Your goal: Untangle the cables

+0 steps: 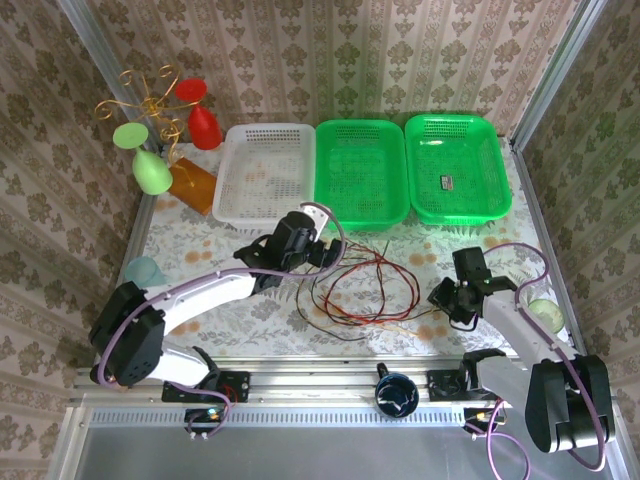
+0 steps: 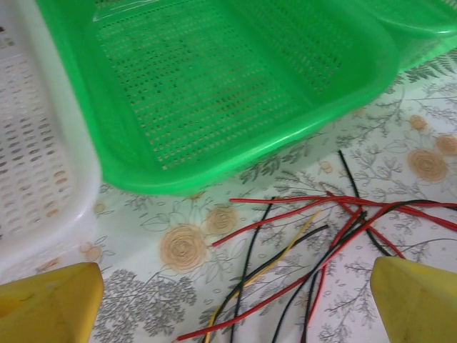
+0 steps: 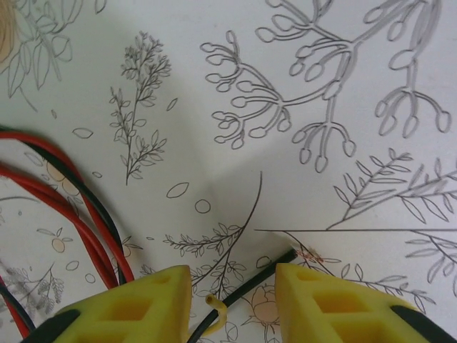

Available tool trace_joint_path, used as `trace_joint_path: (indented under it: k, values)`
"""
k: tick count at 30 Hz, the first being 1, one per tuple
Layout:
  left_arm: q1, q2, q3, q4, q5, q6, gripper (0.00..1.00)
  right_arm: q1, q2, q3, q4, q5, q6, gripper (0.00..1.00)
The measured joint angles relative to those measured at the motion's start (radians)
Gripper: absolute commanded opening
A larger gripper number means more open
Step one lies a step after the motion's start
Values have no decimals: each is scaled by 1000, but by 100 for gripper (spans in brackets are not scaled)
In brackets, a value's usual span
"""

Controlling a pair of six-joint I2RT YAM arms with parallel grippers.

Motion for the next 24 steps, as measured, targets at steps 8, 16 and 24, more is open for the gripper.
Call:
trace_joint_path:
  k: [8,16,24]
  values:
    - [-31,35,19,28,33,-3,93,0,-14,-23,54,-5,8,21]
    - [-31,47,52,33,44,-3,92,0,-16,-40,93,5,16,0]
    - [-29,48,79,21,111,-4,88,0,-153,70,-11,20,10,0]
